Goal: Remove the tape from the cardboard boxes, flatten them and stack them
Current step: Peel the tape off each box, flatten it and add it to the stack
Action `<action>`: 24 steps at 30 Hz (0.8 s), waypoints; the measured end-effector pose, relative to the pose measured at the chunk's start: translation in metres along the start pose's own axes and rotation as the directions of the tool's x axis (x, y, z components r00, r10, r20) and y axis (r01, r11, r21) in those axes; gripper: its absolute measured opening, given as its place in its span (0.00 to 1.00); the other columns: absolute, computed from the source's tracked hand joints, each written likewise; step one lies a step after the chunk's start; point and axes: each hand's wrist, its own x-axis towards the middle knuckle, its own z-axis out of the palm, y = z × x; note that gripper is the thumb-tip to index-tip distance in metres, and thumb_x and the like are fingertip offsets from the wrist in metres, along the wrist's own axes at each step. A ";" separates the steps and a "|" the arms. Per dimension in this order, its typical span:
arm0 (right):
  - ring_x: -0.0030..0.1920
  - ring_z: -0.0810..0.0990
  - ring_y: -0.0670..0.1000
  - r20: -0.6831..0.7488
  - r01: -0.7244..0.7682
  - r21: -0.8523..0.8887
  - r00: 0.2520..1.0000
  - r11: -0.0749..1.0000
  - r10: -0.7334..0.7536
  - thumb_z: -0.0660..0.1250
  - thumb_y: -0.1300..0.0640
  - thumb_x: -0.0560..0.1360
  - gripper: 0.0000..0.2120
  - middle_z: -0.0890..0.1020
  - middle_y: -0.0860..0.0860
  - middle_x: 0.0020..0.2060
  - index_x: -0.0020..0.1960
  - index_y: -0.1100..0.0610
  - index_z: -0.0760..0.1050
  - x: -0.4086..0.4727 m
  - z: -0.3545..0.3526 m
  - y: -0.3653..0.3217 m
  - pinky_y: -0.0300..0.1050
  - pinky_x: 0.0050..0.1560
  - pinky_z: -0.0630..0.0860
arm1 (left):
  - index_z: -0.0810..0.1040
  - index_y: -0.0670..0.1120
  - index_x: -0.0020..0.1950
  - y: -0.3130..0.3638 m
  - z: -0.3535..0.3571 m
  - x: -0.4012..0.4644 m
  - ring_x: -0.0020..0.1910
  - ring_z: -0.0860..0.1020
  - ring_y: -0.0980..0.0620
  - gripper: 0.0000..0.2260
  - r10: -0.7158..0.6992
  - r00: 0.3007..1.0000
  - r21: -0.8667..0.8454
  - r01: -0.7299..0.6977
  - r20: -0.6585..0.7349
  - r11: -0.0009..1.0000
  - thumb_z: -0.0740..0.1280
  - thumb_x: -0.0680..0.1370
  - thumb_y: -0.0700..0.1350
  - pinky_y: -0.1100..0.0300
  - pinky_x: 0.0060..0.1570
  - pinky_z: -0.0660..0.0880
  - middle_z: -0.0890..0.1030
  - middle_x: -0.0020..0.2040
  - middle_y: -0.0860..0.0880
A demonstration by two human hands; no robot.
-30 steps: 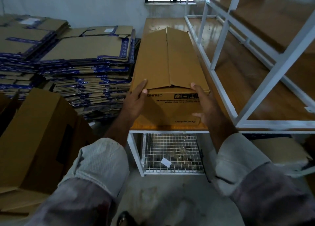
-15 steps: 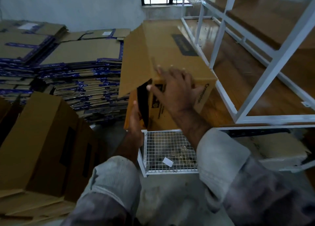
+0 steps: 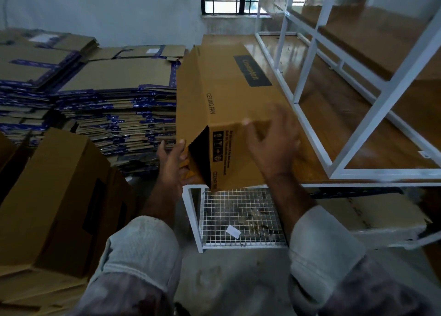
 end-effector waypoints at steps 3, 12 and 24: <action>0.76 0.67 0.57 -0.021 -0.390 0.200 0.915 0.899 0.402 0.73 0.33 0.72 0.45 0.67 0.55 0.77 0.80 0.54 0.61 0.010 -0.011 0.041 0.64 0.72 0.70 | 0.55 0.64 0.80 -0.005 0.004 0.005 0.65 0.78 0.38 0.30 0.052 0.998 0.080 -0.048 -0.042 0.996 0.67 0.83 0.52 0.42 0.45 0.82 0.73 0.72 0.46; 0.62 0.82 0.49 0.568 -0.617 0.348 0.738 0.706 0.365 0.74 0.31 0.68 0.33 0.83 0.41 0.61 0.69 0.40 0.72 -0.002 -0.017 0.088 0.65 0.65 0.76 | 0.73 0.48 0.74 -0.020 0.031 -0.005 0.65 0.79 0.42 0.22 0.076 0.992 0.139 -0.090 0.106 0.986 0.59 0.84 0.59 0.39 0.59 0.79 0.79 0.69 0.43; 0.72 0.69 0.54 0.215 0.162 -0.127 0.968 0.979 -0.133 0.68 0.36 0.75 0.33 0.73 0.50 0.71 0.77 0.44 0.65 0.038 -0.023 0.011 0.62 0.72 0.67 | 0.69 0.49 0.77 -0.067 0.065 -0.027 0.67 0.77 0.36 0.46 -0.086 0.948 -0.300 0.182 0.305 0.937 0.63 0.68 0.79 0.35 0.68 0.72 0.77 0.70 0.40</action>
